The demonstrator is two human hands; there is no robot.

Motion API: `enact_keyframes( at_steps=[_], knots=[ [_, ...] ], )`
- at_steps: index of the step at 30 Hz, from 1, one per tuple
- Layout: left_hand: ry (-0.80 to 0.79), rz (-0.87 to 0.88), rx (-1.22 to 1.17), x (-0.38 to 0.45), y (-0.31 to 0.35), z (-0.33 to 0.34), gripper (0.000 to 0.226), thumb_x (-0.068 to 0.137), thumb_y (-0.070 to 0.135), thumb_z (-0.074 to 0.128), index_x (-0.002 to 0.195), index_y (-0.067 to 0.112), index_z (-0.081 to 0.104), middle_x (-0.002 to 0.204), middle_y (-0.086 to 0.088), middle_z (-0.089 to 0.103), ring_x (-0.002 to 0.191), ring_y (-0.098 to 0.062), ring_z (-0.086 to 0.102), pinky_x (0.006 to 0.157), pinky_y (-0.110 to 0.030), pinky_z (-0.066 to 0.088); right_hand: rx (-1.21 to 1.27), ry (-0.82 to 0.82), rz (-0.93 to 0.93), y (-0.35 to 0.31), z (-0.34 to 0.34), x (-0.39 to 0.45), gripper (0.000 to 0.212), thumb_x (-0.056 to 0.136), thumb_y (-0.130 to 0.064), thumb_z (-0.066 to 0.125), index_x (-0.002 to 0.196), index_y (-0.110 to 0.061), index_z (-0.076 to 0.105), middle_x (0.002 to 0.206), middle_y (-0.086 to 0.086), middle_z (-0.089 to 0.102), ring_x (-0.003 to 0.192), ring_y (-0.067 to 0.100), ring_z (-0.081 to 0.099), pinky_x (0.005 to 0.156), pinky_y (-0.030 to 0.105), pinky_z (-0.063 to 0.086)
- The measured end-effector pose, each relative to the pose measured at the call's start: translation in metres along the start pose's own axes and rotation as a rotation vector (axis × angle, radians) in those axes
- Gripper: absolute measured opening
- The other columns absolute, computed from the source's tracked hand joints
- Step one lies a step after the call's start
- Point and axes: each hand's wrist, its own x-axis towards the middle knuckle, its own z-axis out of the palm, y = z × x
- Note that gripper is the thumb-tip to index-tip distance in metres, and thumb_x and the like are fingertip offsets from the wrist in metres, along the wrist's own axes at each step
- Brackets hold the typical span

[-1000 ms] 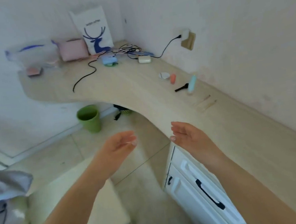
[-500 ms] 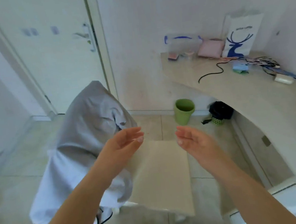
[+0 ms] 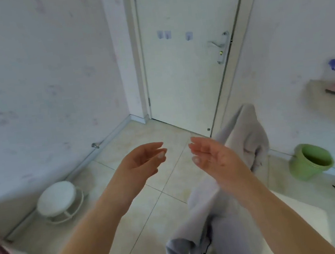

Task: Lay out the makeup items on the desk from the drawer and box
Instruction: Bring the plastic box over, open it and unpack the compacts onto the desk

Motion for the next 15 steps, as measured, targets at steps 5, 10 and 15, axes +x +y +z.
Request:
enact_keyframes(
  at_steps=[5,10,15],
  knots=[
    [0.18,-0.031,0.006,0.015,-0.014,-0.079,0.022,0.087,0.024,0.063,0.108,0.03,0.065,0.107,0.011,0.072,0.106,-0.008,0.064,0.1,-0.038,0.048,0.026,-0.178,0.03,-0.003,0.073,0.074,0.031,0.083,-0.031,0.066,0.105,-0.052,0.06,0.111,-0.024,0.065,0.11,-0.006,0.057,0.096,0.026,0.043],
    [0.271,-0.067,-0.014,0.053,-0.031,-0.138,0.021,0.088,0.024,0.062,0.109,0.03,0.064,0.109,0.012,0.07,0.107,-0.008,0.063,0.1,-0.037,0.048,0.061,-0.214,0.068,0.001,0.117,0.153,0.03,0.085,-0.026,0.065,0.11,-0.042,0.062,0.112,-0.017,0.067,0.106,-0.005,0.059,0.102,0.033,0.043],
    [0.263,-0.062,-0.004,0.152,-0.041,-0.185,0.022,0.087,0.026,0.064,0.108,0.031,0.064,0.108,0.012,0.071,0.106,-0.005,0.063,0.099,-0.033,0.047,0.136,-0.201,0.11,0.029,0.154,0.248,0.029,0.085,-0.026,0.065,0.111,-0.039,0.063,0.112,-0.012,0.067,0.106,-0.003,0.06,0.104,0.037,0.043]
  ],
)
